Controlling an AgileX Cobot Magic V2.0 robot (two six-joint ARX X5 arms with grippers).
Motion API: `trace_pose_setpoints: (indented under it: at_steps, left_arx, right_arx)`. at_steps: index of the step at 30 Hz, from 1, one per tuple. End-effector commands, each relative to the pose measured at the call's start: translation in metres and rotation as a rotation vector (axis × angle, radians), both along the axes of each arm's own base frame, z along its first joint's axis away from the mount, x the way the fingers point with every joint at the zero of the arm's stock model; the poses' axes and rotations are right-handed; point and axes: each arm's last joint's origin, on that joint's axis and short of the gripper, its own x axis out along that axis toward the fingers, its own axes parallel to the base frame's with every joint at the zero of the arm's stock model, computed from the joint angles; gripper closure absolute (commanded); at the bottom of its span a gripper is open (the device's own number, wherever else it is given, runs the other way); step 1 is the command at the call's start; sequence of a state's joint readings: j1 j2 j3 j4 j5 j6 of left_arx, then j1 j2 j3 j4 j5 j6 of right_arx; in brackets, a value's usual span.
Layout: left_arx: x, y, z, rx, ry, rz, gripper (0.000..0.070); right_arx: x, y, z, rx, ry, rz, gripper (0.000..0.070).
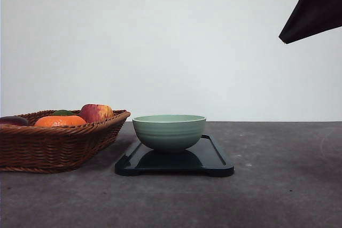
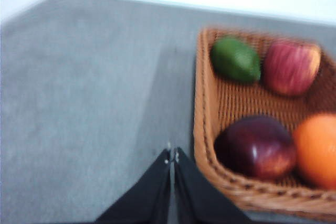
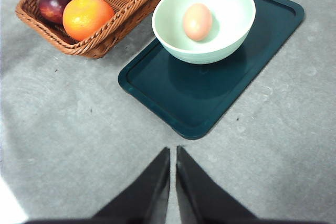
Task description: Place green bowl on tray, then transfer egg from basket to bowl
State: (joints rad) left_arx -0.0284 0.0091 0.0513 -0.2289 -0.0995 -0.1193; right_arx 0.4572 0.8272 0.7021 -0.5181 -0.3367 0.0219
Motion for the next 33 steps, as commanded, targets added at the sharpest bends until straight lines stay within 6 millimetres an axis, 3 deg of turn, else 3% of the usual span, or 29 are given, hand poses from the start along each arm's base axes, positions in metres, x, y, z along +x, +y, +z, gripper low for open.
trace_pose_setpoints:
  at_steps: [1, 13, 33]
  left_arx:
    - [0.0013, -0.0001, -0.0060, 0.015, 0.001, -0.010, 0.0700]
    - [0.0023, -0.0049, -0.0086, 0.029, -0.007, -0.113, 0.0700]
    - [0.0023, -0.0050, -0.0086, 0.029, -0.007, -0.114, 0.0700]
  right_arx:
    - [0.0011, 0.0016, 0.0009, 0.001, -0.008, 0.008, 0.0687]
    - [0.0011, 0.0016, 0.0010, 0.001, -0.008, 0.008, 0.0687]
    - [0.0016, 0.0017, 0.0017, -0.016, -0.041, 0.026, 0.0687]
